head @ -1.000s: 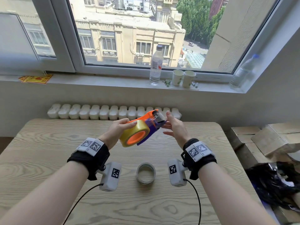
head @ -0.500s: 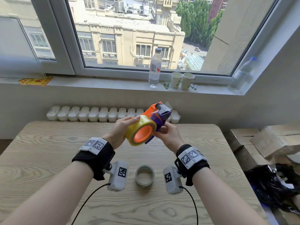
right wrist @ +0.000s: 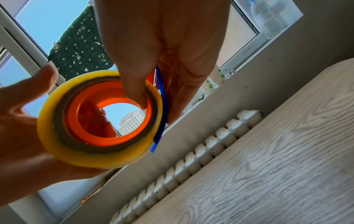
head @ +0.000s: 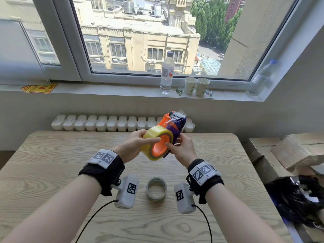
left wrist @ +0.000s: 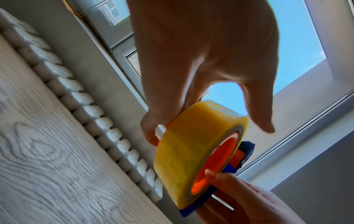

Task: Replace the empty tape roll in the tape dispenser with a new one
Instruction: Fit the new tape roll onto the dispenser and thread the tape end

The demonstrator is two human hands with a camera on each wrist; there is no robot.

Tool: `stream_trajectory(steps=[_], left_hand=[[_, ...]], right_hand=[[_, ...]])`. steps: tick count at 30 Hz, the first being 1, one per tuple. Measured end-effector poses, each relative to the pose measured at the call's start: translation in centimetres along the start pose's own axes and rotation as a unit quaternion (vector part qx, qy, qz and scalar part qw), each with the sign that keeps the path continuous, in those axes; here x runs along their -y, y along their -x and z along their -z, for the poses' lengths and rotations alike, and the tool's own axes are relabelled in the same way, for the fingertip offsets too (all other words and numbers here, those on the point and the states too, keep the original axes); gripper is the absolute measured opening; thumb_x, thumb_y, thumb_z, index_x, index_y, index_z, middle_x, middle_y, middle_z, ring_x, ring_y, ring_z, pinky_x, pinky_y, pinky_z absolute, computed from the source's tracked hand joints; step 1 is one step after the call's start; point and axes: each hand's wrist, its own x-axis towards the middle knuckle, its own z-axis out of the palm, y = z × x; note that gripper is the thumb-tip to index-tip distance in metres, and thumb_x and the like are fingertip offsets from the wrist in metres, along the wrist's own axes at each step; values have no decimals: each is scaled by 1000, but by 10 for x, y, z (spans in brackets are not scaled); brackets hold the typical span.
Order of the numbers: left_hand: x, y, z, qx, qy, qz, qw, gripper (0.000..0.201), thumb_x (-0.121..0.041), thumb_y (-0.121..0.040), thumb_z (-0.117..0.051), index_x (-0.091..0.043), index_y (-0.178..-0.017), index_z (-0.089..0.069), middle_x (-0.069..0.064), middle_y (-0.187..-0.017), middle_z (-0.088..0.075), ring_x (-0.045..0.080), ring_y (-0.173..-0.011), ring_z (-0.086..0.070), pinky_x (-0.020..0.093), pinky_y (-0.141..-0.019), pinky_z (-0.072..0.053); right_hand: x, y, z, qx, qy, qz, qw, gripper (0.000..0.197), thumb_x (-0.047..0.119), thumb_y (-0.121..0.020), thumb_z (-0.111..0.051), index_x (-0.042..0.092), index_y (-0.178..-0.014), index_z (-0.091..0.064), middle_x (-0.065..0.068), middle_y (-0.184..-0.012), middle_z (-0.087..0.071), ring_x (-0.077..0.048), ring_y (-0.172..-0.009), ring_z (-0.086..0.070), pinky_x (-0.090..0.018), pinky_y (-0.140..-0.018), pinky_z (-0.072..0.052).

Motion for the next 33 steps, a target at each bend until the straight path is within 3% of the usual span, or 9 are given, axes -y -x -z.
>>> stream_trajectory(steps=[4,7,13,17,20,23,25,28,33], left_hand=[[4,0,-2,-42,-40,3,998,57,-7,-71,-78,-6,-119,-47,18,-106,-63,27,-92,-66,33,-75,-55],[8,-3,1,-59,-91,5,994,50,-12,-74,-77,-4,-117,-53,18,-111,-64,29,-101,-65,35,-79,-56],[16,-5,6,-67,-124,11,990,46,-19,-71,-80,-8,-113,-66,18,-107,-71,25,-96,-70,30,-75,-57],[16,1,8,-73,-108,14,991,41,-13,-76,-76,-6,-115,-65,15,-105,-71,19,-89,-69,24,-67,-57],[21,6,19,-110,-100,20,989,46,-12,-73,-78,-19,-115,-57,14,-102,-65,20,-87,-67,23,-58,-55],[33,14,31,-125,-94,40,987,37,-11,-75,-76,-15,-106,-58,19,-100,-66,19,-79,-67,21,-54,-55],[44,20,39,-130,-94,58,985,31,-11,-76,-75,-12,-102,-59,19,-96,-66,19,-77,-66,25,-60,-58],[63,26,54,-135,-99,88,982,21,-14,-77,-75,-15,-91,-59,13,-89,-66,22,-81,-63,39,-78,-54],[96,35,72,-145,-71,121,979,16,-10,-82,-70,-17,-85,-55,7,-77,-65,16,-70,-62,29,-67,-52]], right_hand=[[-4,2,5,-10,23,2,1000,23,10,-74,-70,21,-92,-62,1,-85,-65,-20,-78,-66,-43,-79,-58],[-8,4,6,-16,42,-7,999,26,12,-74,-70,17,-99,-63,5,-81,-64,-16,-73,-64,-37,-74,-57],[-11,11,8,10,86,-6,996,28,14,-80,-66,14,-107,-59,4,-79,-63,-10,-65,-62,-18,-53,-50],[-10,14,0,35,82,-6,996,40,10,-78,-70,14,-116,-57,0,-87,-62,-19,-75,-65,-28,-56,-56],[-13,17,-12,47,84,-16,995,46,9,-75,-71,12,-119,-58,2,-85,-61,-16,-73,-65,-24,-51,-55],[-18,20,-31,35,96,-44,994,44,12,-70,-72,17,-112,-58,6,-83,-62,-20,-80,-68,-41,-69,-60],[-21,23,-44,35,111,-63,991,41,16,-67,-73,23,-103,-54,11,-80,-60,-21,-83,-67,-46,-76,-58],[-26,28,-62,46,139,-74,987,40,18,-67,-73,21,-102,-54,9,-81,-59,-20,-85,-65,-41,-81,-56],[-40,39,-92,65,155,-108,980,38,16,-67,-73,18,-102,-57,6,-83,-61,-21,-85,-65,-40,-81,-55]])
